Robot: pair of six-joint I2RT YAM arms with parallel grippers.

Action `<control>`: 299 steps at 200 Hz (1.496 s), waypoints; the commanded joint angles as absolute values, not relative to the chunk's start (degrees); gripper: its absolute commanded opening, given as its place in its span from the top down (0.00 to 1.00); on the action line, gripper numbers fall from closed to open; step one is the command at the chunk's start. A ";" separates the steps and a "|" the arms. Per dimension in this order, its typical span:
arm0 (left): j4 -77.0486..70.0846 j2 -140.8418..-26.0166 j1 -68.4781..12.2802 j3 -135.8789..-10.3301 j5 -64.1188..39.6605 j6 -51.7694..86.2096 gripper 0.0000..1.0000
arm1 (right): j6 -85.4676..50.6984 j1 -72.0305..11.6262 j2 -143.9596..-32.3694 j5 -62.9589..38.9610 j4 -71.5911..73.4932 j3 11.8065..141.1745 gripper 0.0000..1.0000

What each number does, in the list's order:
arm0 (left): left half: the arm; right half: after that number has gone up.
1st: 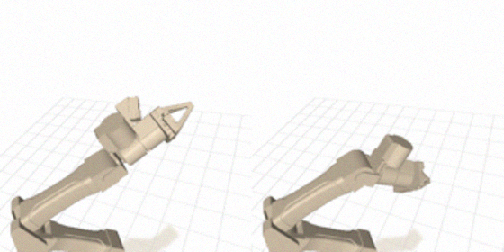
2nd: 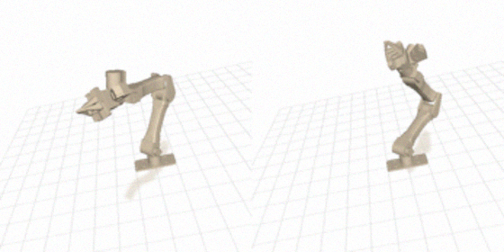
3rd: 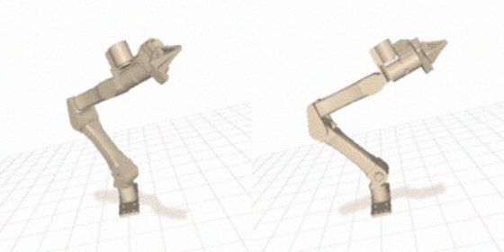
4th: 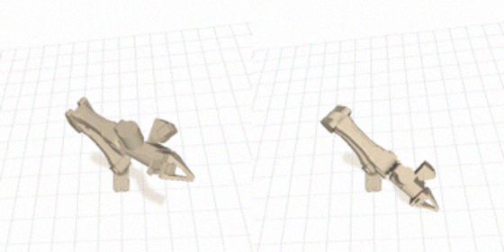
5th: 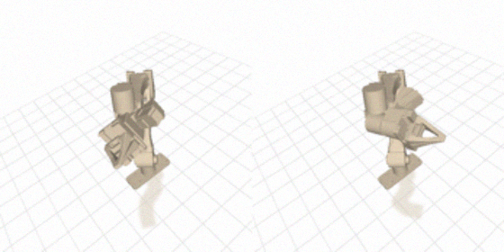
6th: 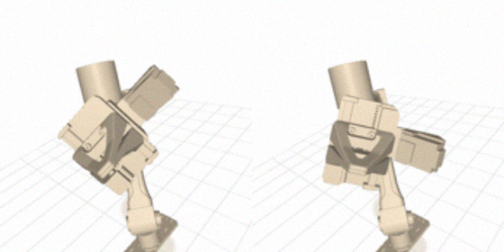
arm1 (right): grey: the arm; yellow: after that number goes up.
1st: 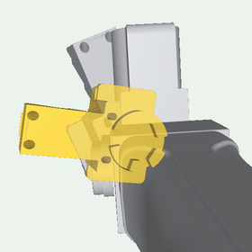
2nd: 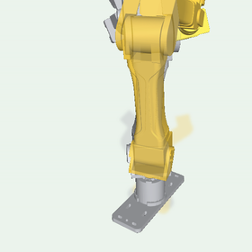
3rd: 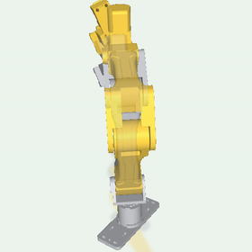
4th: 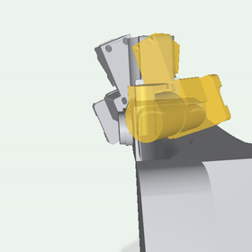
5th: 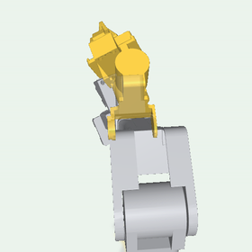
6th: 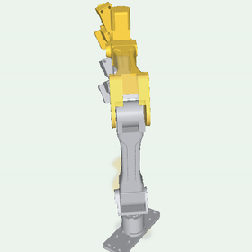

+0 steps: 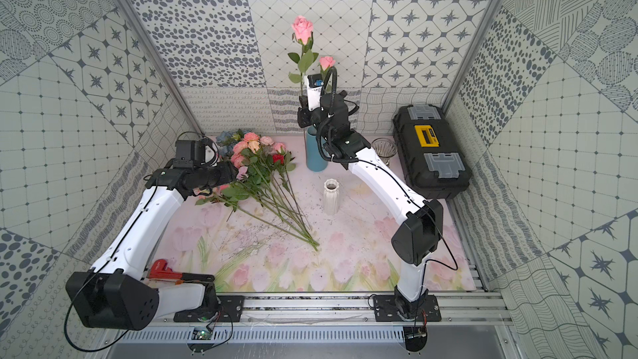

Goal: Place the pink flowers into the vase
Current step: Place the flower in the vase.

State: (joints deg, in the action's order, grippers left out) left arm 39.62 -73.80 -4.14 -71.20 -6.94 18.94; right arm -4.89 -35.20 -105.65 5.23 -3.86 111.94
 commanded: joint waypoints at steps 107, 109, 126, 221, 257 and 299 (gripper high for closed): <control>39.55 -74.36 -2.42 -71.02 -8.01 18.46 0.40 | -0.45 -31.46 -116.36 5.89 -5.17 133.43 1.00; 39.55 -74.33 -2.45 -71.02 -8.13 18.46 0.40 | -0.35 -31.46 -116.39 5.85 -5.05 133.31 1.00; 39.39 -74.33 -2.41 -70.90 -8.28 18.46 0.40 | 0.07 -31.41 -117.14 5.61 -4.66 133.20 1.00; 39.42 -74.68 -2.38 -70.92 -8.51 18.63 0.40 | 4.28 -31.46 -121.33 3.92 -6.32 131.20 1.00; 39.41 -74.65 -2.26 -70.84 -8.28 18.61 0.40 | 5.19 -31.44 -121.54 4.47 -4.51 126.46 1.00; 39.37 -75.02 -2.21 -70.82 -8.26 18.54 0.40 | 6.75 -31.42 -122.38 5.31 -2.49 122.19 1.00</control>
State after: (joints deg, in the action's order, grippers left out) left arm 39.62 -74.65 -2.83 -70.96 -7.75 18.96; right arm 4.80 -31.64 -120.84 4.67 -6.20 123.76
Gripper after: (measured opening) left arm 0.603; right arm 0.063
